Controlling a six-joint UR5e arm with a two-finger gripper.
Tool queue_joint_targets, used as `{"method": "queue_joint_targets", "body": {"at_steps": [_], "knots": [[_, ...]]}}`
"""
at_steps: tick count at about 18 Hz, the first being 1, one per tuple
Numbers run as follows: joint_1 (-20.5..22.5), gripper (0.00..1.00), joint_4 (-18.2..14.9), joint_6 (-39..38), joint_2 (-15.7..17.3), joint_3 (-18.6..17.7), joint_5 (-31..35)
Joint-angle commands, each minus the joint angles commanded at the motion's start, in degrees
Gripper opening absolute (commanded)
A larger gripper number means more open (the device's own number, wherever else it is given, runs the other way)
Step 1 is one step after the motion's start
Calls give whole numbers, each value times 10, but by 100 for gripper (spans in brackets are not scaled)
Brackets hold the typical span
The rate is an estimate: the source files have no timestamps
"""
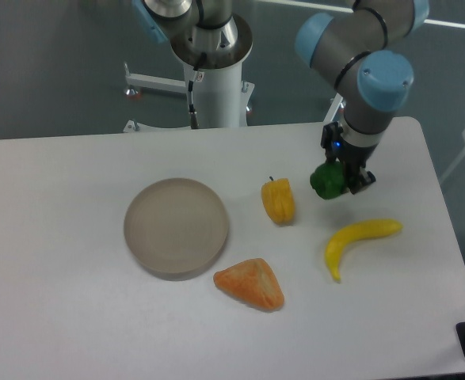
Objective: Place the green pepper on the table
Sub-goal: 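Lift the held green pepper and carry it toward the yellow pepper, then lower the green pepper onto the table beside the yellow pepper and release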
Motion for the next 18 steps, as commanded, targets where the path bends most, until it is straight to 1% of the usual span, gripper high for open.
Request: {"method": "queue_joint_targets", "body": {"at_steps": [1, 2, 6, 8, 10, 12, 13, 14, 15, 16, 18], "knots": [[-2, 0, 25, -2, 26, -42, 0], [-1, 0, 29, 1, 37, -61, 0], [-2, 0, 34, 3, 57, -101, 3], [-3, 2, 41, 2, 57, -109, 4], [-4, 10, 45, 1, 54, -112, 4], [-4, 16, 54, 1, 49, -114, 3], [-4, 26, 59, 3, 45, -114, 3], [-4, 41, 59, 4, 43, -114, 3], [-4, 68, 59, 4, 42, -114, 3], [-3, 100, 59, 4, 42, -113, 3], [-2, 100, 58, 2, 43, -104, 3]]}}
